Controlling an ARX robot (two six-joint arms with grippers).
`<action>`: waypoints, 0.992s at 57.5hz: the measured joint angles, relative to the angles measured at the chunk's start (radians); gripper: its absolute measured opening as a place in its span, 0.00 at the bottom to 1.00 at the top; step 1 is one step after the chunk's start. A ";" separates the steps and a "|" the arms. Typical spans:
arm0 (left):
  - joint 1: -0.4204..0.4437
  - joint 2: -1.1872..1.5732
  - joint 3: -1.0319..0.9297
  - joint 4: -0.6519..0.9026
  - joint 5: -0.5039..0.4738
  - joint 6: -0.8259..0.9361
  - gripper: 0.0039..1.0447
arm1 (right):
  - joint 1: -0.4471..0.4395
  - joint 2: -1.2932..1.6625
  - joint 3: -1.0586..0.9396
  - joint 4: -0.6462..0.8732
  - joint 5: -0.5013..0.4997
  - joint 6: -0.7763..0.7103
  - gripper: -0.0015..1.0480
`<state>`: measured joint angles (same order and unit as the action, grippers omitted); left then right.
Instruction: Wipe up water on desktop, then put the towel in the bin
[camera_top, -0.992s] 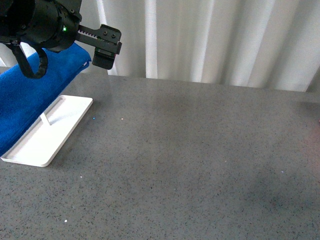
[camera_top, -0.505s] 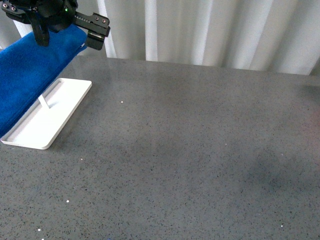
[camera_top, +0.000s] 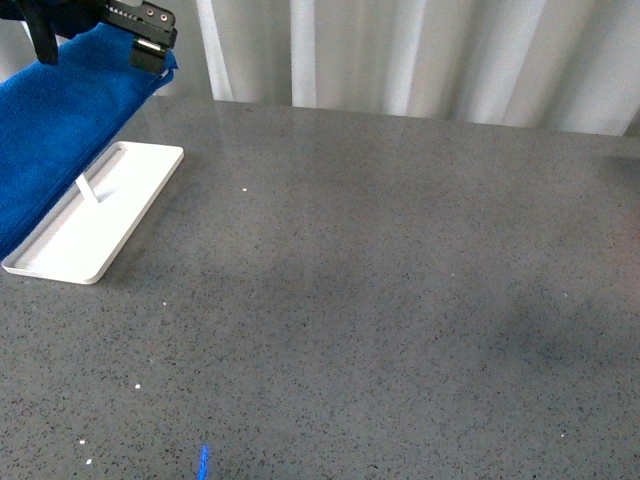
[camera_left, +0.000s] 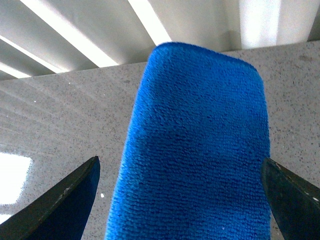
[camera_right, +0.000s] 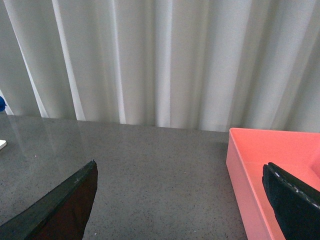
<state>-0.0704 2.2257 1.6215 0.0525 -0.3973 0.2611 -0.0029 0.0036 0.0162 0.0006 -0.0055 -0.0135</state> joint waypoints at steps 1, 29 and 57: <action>-0.001 0.003 0.002 -0.005 0.000 0.000 0.94 | 0.000 0.000 0.000 0.000 0.000 0.000 0.93; -0.003 0.065 0.061 -0.075 -0.005 -0.004 0.94 | 0.000 0.000 0.000 0.000 0.000 0.000 0.93; 0.005 0.065 0.035 -0.058 -0.017 0.008 0.74 | 0.000 0.000 0.000 0.000 0.000 0.000 0.93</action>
<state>-0.0658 2.2906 1.6566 -0.0055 -0.4141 0.2695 -0.0029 0.0036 0.0162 0.0006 -0.0055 -0.0135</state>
